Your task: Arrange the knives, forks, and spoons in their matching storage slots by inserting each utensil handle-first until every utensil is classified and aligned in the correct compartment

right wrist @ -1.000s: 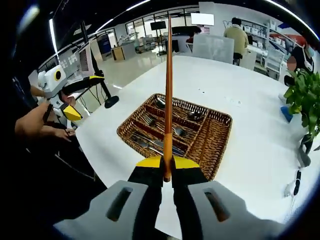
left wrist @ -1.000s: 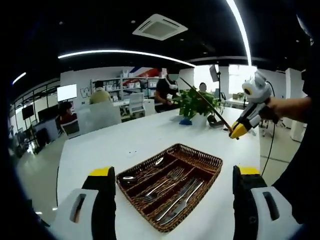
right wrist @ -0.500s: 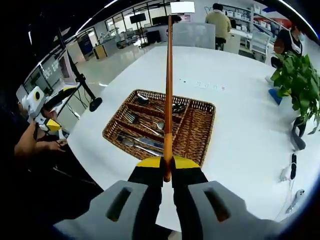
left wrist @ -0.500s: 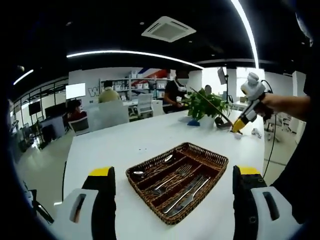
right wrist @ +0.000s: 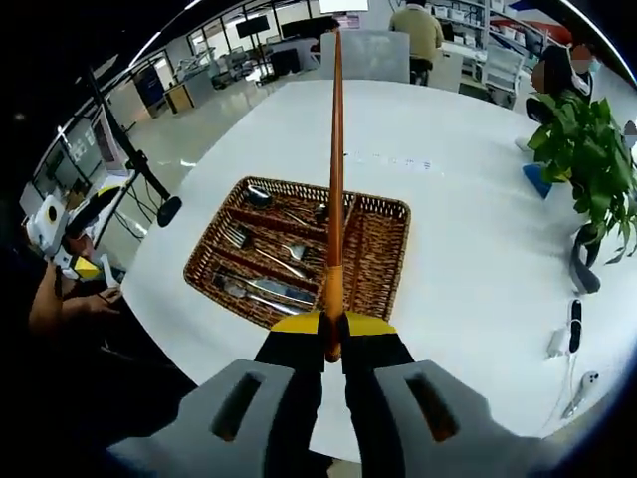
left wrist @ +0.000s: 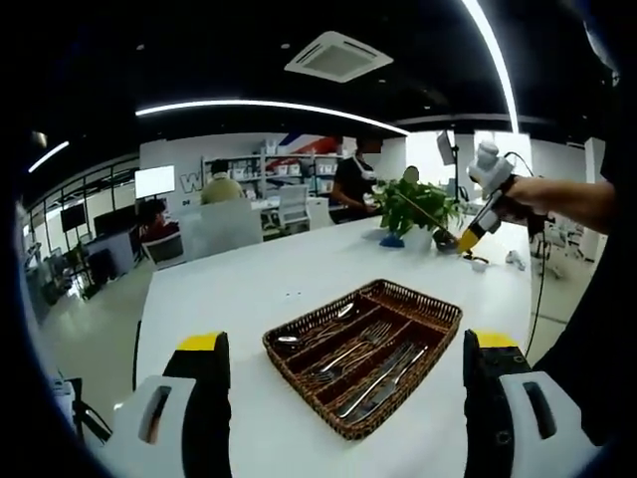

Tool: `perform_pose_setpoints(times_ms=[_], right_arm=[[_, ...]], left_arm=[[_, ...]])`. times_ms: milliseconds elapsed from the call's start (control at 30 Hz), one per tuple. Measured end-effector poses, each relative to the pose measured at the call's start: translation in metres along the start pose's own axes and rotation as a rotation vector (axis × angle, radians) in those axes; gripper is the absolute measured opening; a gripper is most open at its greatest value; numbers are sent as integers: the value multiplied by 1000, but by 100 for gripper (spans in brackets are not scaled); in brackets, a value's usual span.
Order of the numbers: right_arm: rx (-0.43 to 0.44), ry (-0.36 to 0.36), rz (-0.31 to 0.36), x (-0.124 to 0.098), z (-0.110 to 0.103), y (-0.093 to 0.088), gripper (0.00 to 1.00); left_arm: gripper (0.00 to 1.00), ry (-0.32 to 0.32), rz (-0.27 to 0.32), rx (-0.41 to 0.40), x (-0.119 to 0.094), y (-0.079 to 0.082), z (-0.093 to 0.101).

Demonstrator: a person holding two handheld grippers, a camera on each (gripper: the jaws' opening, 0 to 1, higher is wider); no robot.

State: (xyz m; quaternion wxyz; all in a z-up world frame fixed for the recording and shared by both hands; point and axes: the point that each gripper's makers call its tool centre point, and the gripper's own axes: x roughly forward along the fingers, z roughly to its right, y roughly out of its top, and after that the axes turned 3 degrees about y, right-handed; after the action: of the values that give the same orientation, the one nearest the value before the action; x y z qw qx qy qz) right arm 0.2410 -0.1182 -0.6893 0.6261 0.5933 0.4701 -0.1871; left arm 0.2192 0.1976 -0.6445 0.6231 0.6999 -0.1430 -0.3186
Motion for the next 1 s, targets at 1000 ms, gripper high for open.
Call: perform_pose_setpoints(times_ms=[1000], right_arm=[[86, -26, -174, 69, 25, -43, 4]], left_arm=[[99, 20, -22, 5, -5, -14, -12]])
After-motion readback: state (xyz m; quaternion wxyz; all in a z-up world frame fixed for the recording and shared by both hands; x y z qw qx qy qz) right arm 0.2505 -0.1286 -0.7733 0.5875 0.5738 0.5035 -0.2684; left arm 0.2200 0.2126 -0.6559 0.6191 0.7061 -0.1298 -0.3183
